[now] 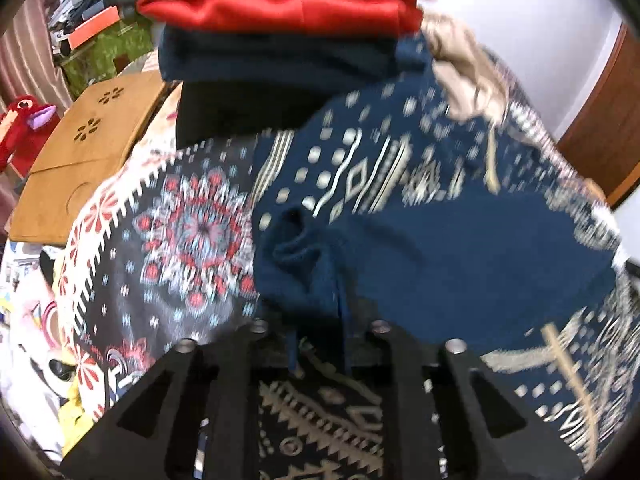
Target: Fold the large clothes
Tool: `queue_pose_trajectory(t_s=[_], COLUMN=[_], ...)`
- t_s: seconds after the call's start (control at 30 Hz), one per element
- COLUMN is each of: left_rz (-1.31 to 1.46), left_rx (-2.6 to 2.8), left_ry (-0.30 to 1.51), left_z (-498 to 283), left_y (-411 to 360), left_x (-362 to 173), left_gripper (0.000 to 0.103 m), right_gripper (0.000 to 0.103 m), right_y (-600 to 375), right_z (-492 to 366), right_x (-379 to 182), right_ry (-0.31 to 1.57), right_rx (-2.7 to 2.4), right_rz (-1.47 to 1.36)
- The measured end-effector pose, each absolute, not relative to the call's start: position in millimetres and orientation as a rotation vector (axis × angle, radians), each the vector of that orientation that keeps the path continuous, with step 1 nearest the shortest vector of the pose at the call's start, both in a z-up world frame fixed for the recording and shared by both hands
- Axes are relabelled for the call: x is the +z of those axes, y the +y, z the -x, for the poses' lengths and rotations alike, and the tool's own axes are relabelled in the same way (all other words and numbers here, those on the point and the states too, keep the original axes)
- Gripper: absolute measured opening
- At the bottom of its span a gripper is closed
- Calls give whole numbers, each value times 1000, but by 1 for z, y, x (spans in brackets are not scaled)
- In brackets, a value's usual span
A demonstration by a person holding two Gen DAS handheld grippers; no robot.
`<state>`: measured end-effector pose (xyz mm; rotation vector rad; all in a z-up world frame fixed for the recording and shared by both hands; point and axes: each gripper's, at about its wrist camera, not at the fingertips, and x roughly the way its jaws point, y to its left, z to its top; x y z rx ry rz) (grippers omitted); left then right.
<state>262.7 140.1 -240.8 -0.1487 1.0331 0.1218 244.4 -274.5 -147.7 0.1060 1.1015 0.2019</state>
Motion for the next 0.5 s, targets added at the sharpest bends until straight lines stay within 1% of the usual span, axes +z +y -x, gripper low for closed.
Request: queue_pose_trajectory(t_s=[0.03,0.07,0.1,0.27,0.33,0.37,0.4,0.43,0.5], left_rz=[137,129,126,126,83,73,63,55,19], left_rx=[141,160,177,206,218,213,202,186,162], left_ry=[1034,1026,1016,968,933,919,898,885,866], left_z=[-260,-257,-254,-242,-243,-245,-246,-248,-255], left_y=[140,141,143,157,155,156,153,149,138], left_x=[-241,-239,-237,-211,-195,-190,-182,-178,-177], left_gripper=[38,51,57,58,60,64,70,73,88], right_gripper=[50,50,50,50,51,55,58,61,61], right_y=[-275,-275,-275,-270,-268,-266,-264,-262,-257], right_z=[-244,-245,-246,-254,-259,-263,-269,-273,-287], right_x=[-145,-143,-140,-127,-124,-124,-125,-127,-134], right_ry=[1097,1093,1087,1059,1053,1054,1058,1064,1096], right_rx=[204,207,211,219,226,230,236,237,246], right_rz=[-103,-105,-112,-104,-99,-98,-99,-100,-103])
